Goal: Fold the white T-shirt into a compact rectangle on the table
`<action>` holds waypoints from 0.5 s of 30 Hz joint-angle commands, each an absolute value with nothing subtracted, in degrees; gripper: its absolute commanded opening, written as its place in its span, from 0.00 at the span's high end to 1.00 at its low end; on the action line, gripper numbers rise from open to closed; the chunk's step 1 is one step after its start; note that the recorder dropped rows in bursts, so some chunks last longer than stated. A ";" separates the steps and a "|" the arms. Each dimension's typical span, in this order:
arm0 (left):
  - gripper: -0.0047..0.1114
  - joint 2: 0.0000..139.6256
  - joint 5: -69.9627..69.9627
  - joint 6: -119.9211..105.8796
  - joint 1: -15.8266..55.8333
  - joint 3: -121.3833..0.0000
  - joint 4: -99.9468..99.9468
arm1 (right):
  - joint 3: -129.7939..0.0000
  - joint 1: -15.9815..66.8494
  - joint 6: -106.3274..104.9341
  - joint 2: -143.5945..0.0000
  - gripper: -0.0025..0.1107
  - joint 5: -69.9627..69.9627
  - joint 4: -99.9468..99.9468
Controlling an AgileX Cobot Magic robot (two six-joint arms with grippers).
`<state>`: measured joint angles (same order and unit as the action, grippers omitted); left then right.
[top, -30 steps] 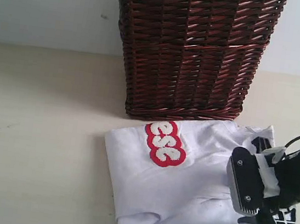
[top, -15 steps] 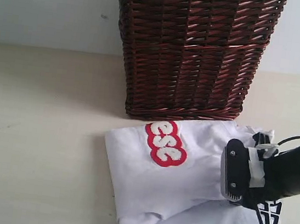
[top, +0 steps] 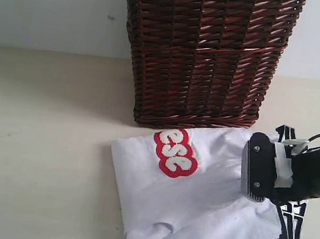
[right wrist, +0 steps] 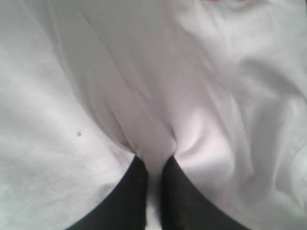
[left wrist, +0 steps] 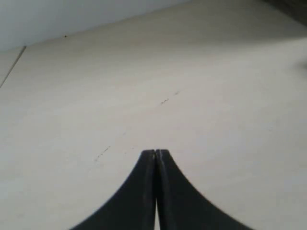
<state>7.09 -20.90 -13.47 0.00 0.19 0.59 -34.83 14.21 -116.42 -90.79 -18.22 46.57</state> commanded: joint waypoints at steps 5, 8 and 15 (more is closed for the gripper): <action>0.96 6.61 -20.44 -13.63 -0.07 0.00 1.15 | -34.68 13.97 -114.56 -86.92 0.98 -43.70 38.74; 0.96 6.61 -20.44 -13.63 -0.07 0.00 1.15 | -34.68 13.97 -110.87 -88.23 0.98 -45.00 35.60; 0.96 6.61 -20.44 -13.63 -0.07 0.00 1.15 | -34.68 13.97 -106.37 -91.23 0.98 -52.92 30.99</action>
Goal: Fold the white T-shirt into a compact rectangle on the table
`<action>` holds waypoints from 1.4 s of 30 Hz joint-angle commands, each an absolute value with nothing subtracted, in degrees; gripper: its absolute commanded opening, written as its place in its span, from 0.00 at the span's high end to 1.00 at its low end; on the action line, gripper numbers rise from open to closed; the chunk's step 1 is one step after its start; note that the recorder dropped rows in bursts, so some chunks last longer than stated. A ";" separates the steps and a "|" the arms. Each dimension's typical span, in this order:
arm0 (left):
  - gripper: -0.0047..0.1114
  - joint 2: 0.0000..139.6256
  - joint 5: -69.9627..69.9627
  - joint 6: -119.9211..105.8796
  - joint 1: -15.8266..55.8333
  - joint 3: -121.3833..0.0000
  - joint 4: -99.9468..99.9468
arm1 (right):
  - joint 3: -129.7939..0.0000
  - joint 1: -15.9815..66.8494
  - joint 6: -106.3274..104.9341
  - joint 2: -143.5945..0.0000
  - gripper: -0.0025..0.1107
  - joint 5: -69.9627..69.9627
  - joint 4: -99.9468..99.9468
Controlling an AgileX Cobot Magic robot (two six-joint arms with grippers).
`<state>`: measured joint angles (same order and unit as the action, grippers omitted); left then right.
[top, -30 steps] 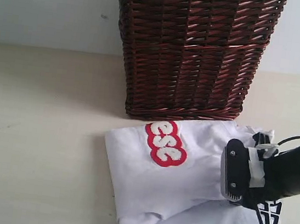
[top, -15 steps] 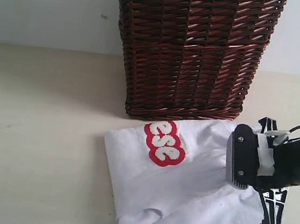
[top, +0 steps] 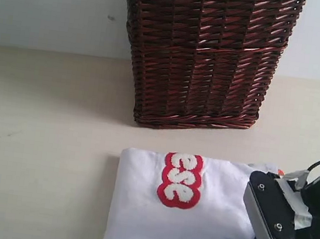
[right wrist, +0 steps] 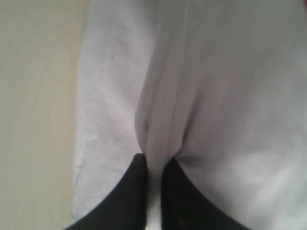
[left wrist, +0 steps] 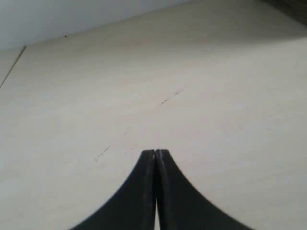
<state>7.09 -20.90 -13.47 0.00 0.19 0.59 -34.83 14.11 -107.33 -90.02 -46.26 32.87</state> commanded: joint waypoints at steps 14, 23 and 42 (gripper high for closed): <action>0.96 6.61 -20.44 -13.63 -0.07 0.00 1.15 | -37.49 13.97 -107.68 -81.92 0.57 -51.07 35.95; 0.96 6.61 -20.44 -13.63 -0.07 0.00 1.15 | -38.12 13.97 -91.06 -85.01 0.69 -43.14 29.16; 0.96 6.61 -20.44 -13.63 -0.07 0.00 1.15 | -37.18 13.97 -79.31 -83.05 0.98 -57.69 8.05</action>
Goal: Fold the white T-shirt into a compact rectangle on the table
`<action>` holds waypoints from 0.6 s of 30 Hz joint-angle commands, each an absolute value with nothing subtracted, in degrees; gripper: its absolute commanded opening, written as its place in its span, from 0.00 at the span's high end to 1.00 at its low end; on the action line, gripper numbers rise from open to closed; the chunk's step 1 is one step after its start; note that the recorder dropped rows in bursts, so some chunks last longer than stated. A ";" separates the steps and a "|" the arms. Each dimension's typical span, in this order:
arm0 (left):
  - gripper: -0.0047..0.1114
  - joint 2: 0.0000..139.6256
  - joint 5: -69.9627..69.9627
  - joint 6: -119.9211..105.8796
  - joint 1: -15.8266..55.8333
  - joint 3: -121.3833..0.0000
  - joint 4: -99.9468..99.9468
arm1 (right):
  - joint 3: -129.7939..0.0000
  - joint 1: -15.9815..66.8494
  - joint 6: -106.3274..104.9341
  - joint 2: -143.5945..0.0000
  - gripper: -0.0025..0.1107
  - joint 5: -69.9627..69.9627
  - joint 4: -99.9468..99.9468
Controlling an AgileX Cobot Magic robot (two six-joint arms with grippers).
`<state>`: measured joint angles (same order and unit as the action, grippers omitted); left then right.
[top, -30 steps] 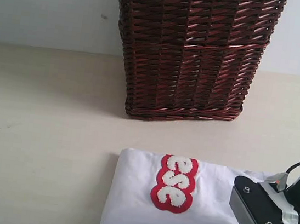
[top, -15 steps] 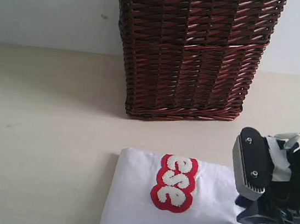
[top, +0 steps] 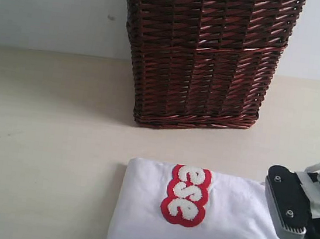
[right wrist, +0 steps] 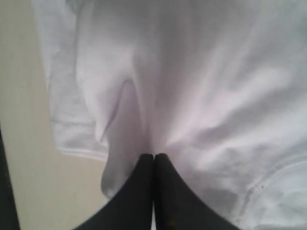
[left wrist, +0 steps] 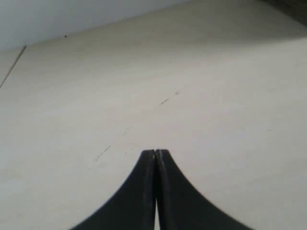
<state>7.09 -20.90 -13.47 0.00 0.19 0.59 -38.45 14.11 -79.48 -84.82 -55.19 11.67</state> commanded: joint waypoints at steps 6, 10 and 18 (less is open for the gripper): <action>0.96 6.61 -20.44 -13.63 -0.07 0.00 1.15 | -31.11 13.97 -79.05 -88.38 0.98 -43.29 7.98; 0.96 6.61 -20.44 -13.63 -0.07 0.00 1.15 | -32.73 13.97 -77.63 -87.68 0.98 -48.34 7.98; 0.96 6.61 -20.44 -13.63 -0.07 0.00 1.15 | -39.78 13.97 -83.81 -79.91 0.98 -43.05 21.28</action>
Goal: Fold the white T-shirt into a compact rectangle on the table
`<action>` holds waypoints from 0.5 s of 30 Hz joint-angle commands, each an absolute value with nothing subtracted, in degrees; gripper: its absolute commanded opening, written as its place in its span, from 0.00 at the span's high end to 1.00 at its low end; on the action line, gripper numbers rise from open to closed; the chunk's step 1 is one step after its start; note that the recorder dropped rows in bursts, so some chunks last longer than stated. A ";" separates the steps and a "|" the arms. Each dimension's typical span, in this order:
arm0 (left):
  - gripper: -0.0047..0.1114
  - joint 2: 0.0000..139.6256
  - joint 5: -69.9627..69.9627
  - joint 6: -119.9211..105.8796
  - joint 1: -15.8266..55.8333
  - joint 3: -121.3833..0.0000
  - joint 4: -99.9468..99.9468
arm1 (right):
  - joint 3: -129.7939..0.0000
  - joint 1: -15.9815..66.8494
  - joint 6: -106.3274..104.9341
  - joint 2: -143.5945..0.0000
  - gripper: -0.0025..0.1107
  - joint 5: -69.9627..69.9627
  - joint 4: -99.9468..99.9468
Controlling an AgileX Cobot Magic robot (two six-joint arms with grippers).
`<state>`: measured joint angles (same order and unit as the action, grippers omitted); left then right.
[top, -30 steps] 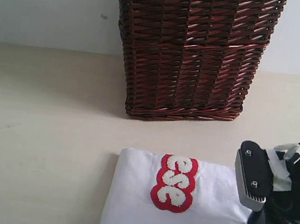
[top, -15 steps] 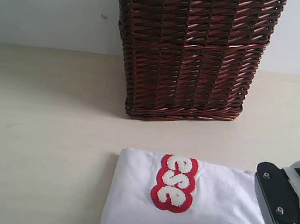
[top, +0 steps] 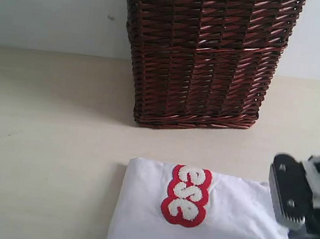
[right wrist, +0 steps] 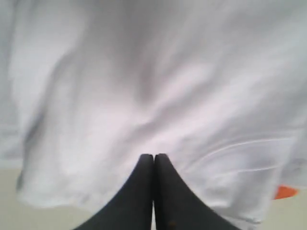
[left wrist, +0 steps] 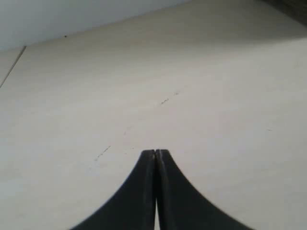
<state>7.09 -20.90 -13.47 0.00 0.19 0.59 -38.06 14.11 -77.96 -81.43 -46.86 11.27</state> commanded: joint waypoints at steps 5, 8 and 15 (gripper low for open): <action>0.96 6.61 -20.44 -13.63 -0.07 0.00 1.15 | -39.78 13.97 -94.70 -88.98 0.98 -41.47 39.96; 0.96 6.61 -20.44 -13.63 -0.07 0.00 1.15 | -39.78 13.97 -97.42 -95.44 0.98 -39.69 43.45; 0.96 6.61 -20.44 -13.63 -0.07 0.00 1.15 | -39.78 13.97 -102.17 -104.38 0.98 -31.01 46.39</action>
